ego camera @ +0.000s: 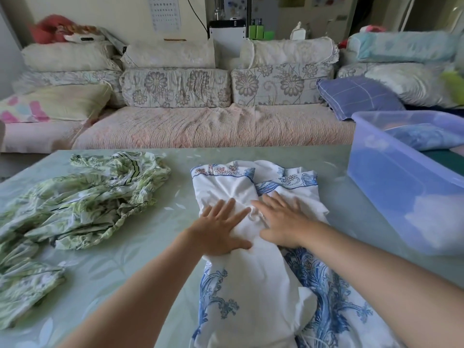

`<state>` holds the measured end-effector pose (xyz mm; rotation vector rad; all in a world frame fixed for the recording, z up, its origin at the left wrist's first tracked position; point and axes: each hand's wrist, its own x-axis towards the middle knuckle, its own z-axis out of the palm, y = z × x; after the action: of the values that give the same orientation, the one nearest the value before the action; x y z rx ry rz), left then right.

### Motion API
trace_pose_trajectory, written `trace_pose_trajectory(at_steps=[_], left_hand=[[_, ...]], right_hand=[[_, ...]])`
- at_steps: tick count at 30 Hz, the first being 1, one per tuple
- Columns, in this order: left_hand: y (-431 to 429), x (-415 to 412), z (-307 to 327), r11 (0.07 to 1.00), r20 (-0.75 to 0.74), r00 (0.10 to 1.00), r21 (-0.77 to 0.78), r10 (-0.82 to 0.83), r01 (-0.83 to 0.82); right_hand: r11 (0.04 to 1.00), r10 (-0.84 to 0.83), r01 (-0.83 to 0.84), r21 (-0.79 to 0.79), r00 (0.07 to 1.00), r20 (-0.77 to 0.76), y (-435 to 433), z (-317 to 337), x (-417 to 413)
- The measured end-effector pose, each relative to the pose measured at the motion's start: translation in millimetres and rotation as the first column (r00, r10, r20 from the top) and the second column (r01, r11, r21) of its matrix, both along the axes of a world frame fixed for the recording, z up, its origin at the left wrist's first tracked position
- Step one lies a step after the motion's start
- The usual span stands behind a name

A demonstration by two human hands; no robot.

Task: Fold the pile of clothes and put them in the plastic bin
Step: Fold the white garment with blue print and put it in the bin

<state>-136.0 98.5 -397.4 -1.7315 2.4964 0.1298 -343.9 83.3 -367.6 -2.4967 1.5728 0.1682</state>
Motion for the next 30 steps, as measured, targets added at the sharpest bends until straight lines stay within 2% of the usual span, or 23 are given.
trace_pose_trajectory(at_steps=[1,3,5,6,8,11,13,16,19,22,26,28,29,30], left_hand=[[3.1,0.3,4.1,1.0,0.005,1.0,0.021,-0.015,0.015],[2.8,0.6,13.9,0.997,-0.016,0.999,0.061,-0.039,0.04],[-6.5,-1.7,22.4,0.999,-0.146,0.989,0.032,-0.022,0.027],[-13.2,-4.5,25.2,1.0,-0.224,0.975,-0.02,-0.005,0.001],[-27.3,-15.4,28.6,0.99,-0.308,0.951,-0.116,0.038,-0.078],[-53.1,-32.8,27.5,0.986,-0.21,0.97,-0.087,0.118,-0.139],[-67.4,-40.5,20.2,0.988,-0.126,0.981,-0.014,0.151,-0.154],[-77.7,-50.8,6.5,0.986,-0.106,0.98,0.039,0.168,-0.164],[-83.7,-60.7,1.6,0.99,-0.059,0.989,-0.016,0.139,-0.14],[-87.7,-65.0,0.8,0.989,-0.031,0.992,-0.074,0.124,-0.126],[-85.3,-64.9,3.1,0.993,-0.053,0.992,-0.005,0.117,-0.117],[-80.6,-65.9,11.3,0.994,-0.176,0.978,0.035,0.109,-0.105],[-77.5,-66.3,17.7,0.992,-0.312,0.942,0.052,0.124,-0.113],[-76.4,-66.4,24.0,0.987,-0.475,0.866,0.079,0.159,-0.139]], right_hand=[[0.996,-0.027,0.025,0.086,0.999,0.02,1.2,2.6,-4.6],[0.992,-0.071,0.059,0.115,0.992,0.103,2.2,12.7,-10.7],[0.989,-0.145,0.146,0.017,0.949,0.28,-6.3,21.1,-18.4],[0.981,-0.158,0.186,-0.057,0.934,0.321,-13.9,21.9,-24.3],[0.953,-0.16,0.218,-0.209,0.952,0.263,-28.6,18.9,-38.3],[0.92,-0.278,0.289,-0.263,0.957,0.08,-44.6,7.0,-57.7],[0.896,-0.376,0.377,-0.235,0.925,0.052,-51.0,-1.6,-65.1],[0.818,-0.524,0.533,-0.215,0.845,0.102,-62.6,-9.4,-69.4],[0.722,-0.654,0.678,-0.139,0.734,0.183,-73.3,-7.9,-71.2],[0.708,-0.689,0.704,-0.058,0.706,0.166,-79.1,-2.9,-71.4],[0.698,-0.711,0.711,0.082,0.675,0.195,-75.1,1.0,-66.0],[0.715,-0.683,0.696,0.067,0.674,0.281,-70.1,8.5,-58.9],[0.731,-0.646,0.681,0.035,0.676,0.354,-66.2,14.9,-53.6],[0.749,-0.597,0.663,-0.007,0.68,0.425,-62.3,22.3,-47.6]])
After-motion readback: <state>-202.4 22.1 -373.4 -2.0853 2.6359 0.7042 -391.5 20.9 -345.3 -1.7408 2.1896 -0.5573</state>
